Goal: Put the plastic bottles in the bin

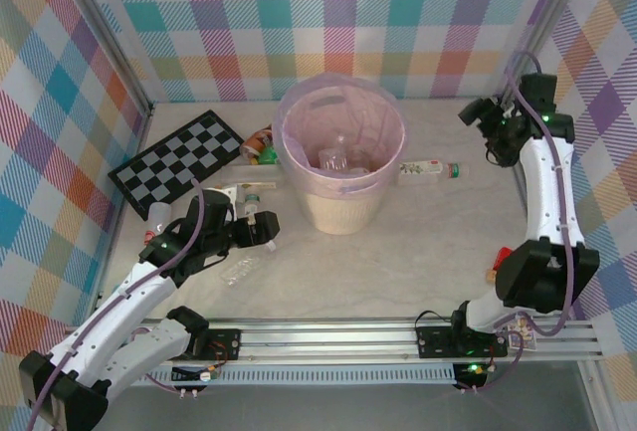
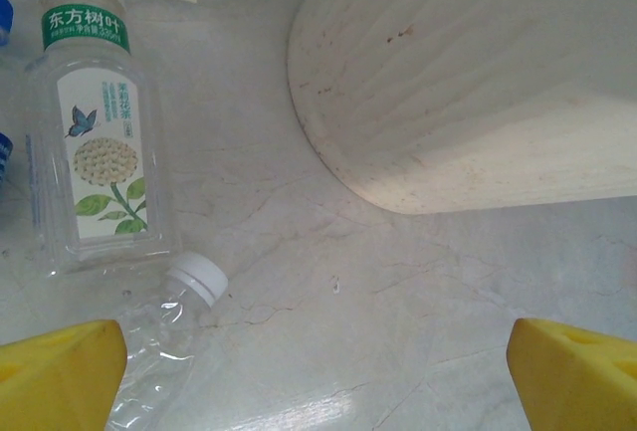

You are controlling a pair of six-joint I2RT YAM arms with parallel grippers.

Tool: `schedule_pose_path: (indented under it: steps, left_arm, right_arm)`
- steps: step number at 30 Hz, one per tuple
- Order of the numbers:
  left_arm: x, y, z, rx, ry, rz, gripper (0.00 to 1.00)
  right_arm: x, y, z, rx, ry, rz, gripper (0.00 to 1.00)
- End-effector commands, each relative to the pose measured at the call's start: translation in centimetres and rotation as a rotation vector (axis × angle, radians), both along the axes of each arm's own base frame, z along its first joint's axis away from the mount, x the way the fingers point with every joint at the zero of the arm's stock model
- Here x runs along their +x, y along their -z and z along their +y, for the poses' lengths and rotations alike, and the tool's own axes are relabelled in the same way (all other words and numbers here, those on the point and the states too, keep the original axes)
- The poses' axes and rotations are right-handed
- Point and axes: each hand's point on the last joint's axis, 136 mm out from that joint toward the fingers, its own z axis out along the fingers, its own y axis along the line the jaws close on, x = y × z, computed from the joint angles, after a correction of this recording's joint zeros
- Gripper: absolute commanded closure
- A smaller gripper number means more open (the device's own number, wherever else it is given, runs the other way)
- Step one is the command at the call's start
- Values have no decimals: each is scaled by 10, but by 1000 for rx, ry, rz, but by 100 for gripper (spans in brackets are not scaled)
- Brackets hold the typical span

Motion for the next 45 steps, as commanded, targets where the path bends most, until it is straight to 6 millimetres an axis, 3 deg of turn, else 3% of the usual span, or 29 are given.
schedule_pose_path:
  steps: [1, 5, 10, 19, 27, 32, 39, 45]
  left_arm:
    - [-2, -2, 1, -29, -15, -3, 3]
    - [-3, -2, 1, -37, -18, -4, 3]
    - [-5, -1, 3, -36, -25, 0, 2]
    - [-7, 2, 6, -37, -36, 9, 3]
    - [-10, 1, 10, -34, -50, 3, 3]
    - [-12, 2, 11, -32, -53, 5, 3]
    - [-12, 0, 12, -32, -56, 2, 3]
    - [-16, -5, 14, -43, -57, -6, 3]
  right_arm:
    - [18, 21, -16, 120, 156, -14, 1]
    - [30, 72, -29, 224, 251, 75, 3]
    - [43, 122, -29, 297, 313, 153, 7]
    - [60, 186, -15, 344, 324, 272, 8]
    - [72, 218, 7, 346, 311, 341, 6]
    - [72, 224, 10, 344, 325, 342, 9]
    - [70, 227, 10, 345, 339, 345, 23]
    - [72, 212, 7, 329, 330, 319, 37]
